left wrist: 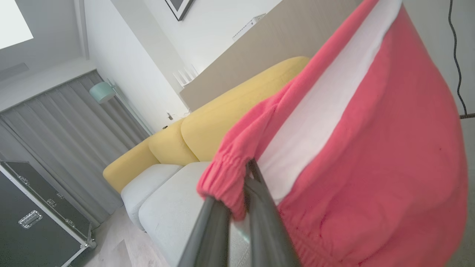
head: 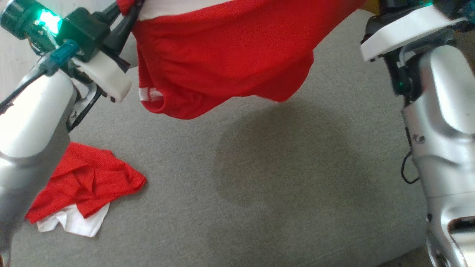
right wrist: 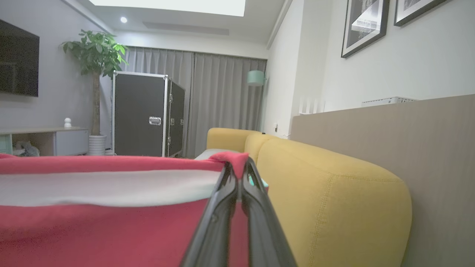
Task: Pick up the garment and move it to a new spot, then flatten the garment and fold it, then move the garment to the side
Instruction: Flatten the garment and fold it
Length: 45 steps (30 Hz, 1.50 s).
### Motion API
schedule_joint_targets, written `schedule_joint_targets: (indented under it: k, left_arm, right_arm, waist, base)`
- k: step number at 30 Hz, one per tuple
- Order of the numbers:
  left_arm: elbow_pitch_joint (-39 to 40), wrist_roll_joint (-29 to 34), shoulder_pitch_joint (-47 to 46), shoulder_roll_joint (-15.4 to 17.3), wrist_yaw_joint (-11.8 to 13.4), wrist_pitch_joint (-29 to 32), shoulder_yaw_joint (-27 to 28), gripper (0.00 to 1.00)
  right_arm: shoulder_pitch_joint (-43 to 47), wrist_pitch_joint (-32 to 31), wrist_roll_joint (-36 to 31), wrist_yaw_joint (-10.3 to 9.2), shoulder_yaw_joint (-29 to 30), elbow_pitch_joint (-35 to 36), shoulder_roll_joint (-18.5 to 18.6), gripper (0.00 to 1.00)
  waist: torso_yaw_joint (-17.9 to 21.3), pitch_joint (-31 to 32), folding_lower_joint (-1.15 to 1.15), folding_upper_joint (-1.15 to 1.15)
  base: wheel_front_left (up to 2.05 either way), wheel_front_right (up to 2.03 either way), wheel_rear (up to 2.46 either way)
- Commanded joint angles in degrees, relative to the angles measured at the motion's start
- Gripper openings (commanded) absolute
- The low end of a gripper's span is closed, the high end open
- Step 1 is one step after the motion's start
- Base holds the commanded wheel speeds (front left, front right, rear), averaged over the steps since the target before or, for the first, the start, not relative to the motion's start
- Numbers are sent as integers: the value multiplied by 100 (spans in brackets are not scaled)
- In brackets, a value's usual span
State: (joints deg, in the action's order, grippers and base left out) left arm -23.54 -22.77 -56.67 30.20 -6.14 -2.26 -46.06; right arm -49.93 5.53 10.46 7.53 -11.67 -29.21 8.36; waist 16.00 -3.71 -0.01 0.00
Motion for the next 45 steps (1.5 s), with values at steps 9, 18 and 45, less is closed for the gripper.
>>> schedule_joint_targets:
  k: [9,18,45]
  left_arm:
    - [619,-824,392,300,194,224,591,0]
    - [1291,-1776,881,330,439,964,901,0]
    - [-1785,-1015,-2580,-937,-64,-724,792,0]
  right_arm:
    - [418,-189,50,-4,47,285,48,0]
    - [677,-494,241,-4,193,565,140,0]
    - [-2662,928,-1477,-4,1150,-2820,-134,0]
  waist:
    - [-105,150,1,0]
    - [-197,-220,1,0]
    - [-454,-2360,1,0]
  base:
    - [0,0,0]
    - [0,0,0]
    - [0,0,0]
